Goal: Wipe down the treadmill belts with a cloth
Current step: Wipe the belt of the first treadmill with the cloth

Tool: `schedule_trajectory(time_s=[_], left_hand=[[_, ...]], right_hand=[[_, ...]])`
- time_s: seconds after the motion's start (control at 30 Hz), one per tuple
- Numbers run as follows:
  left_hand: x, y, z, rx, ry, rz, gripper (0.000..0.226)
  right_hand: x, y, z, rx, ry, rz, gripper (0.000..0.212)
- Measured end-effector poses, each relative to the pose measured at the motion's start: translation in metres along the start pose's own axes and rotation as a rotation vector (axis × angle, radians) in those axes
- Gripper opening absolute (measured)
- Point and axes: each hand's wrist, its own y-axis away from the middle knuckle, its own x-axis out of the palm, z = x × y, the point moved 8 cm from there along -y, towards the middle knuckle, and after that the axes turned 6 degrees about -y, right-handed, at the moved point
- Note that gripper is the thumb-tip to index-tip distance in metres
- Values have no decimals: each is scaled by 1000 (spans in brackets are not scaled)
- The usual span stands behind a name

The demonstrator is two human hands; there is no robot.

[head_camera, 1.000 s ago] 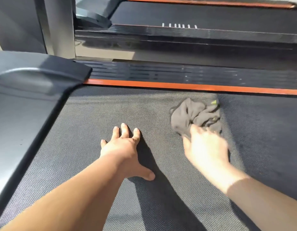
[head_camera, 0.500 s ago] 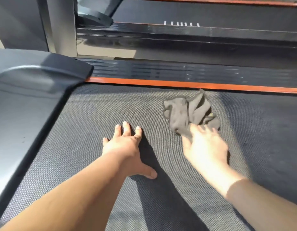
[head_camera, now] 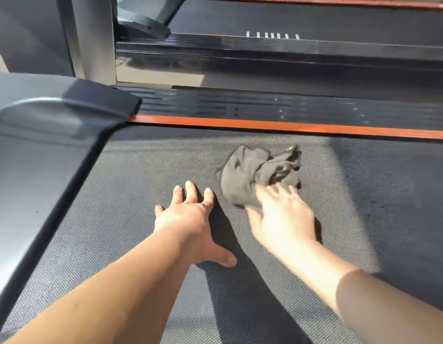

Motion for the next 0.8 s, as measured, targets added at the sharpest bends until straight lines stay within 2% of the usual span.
schedule_trajectory(time_s=[0.07, 0.13, 0.17, 0.23, 0.3, 0.37, 0.43, 0.5, 0.57, 0.6, 0.67, 0.8], left_hand=[[-1, 2, -1, 7, 3, 2, 151], [-2, 2, -1, 4, 13, 1, 152], [-2, 2, -1, 4, 13, 4, 155], [-1, 1, -1, 3, 13, 7, 158], [0, 0, 0, 2, 19, 2, 158], [-1, 0, 0, 7, 14, -2, 158], [0, 1, 0, 13, 18, 6, 157], [0, 0, 0, 17, 18, 1, 156], [-1, 1, 0, 18, 21, -10, 154], [-1, 0, 0, 19, 20, -14, 153], [-1, 1, 0, 18, 13, -4, 154], [0, 1, 0, 16, 12, -6, 155]], right_hand=[[8, 8, 14, -252, -24, 38, 46], [1, -8, 4, -330, 60, 94, 51], [-3, -24, -8, -276, 85, 132, 48], [-11, -59, -39, -12, 62, 160, 41], [-11, -87, -53, 228, -27, 118, 38], [2, -98, -41, 311, -17, 104, 37], [15, -99, -11, 197, 9, 80, 39], [16, -93, 31, -75, -46, 84, 46], [13, -83, 63, -343, -94, 152, 51], [11, -85, 66, -389, -113, 215, 53], [11, -104, 41, -299, -110, 317, 53], [-7, -140, -28, 8, 54, 154, 30]])
